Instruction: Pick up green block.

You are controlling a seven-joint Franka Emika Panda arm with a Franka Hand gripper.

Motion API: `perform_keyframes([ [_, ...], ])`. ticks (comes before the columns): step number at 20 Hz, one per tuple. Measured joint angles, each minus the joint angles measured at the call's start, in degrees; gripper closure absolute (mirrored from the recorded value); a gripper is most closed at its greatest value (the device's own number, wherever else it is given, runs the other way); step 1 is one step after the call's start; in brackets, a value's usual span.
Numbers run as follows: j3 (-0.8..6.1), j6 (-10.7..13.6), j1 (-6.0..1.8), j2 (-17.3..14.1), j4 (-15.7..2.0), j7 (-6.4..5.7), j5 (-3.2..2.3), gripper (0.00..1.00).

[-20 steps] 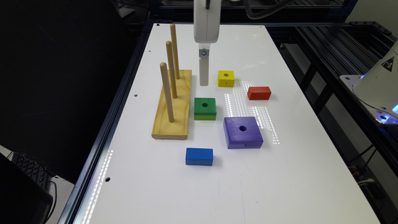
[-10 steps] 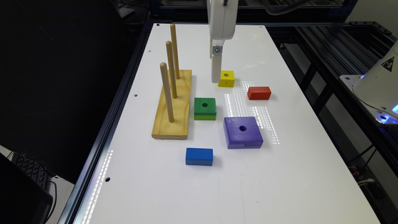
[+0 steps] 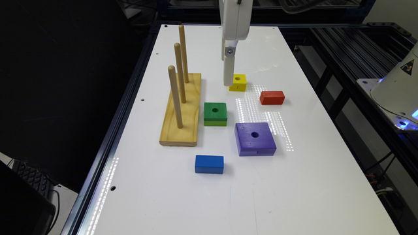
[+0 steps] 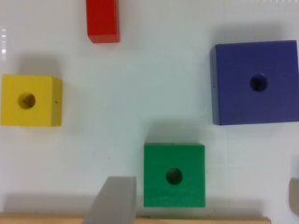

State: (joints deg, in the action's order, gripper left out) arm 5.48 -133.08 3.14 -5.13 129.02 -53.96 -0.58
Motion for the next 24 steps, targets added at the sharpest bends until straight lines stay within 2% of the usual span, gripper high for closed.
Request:
perform_keyframes([
  [6, -0.03, -3.4, -0.04, -0.6, 2.38, 0.0, 0.0, 0.0],
  [16, -0.13, -5.3, -1.01, -1.6, 2.36, 0.45, 0.0, 0.0],
  [22, -0.13, -9.2, -1.31, -5.3, 2.3, 0.57, -0.01, 0.0],
  [24, -0.13, -9.6, -1.38, -5.8, 2.17, 0.6, -0.01, 0.0],
])
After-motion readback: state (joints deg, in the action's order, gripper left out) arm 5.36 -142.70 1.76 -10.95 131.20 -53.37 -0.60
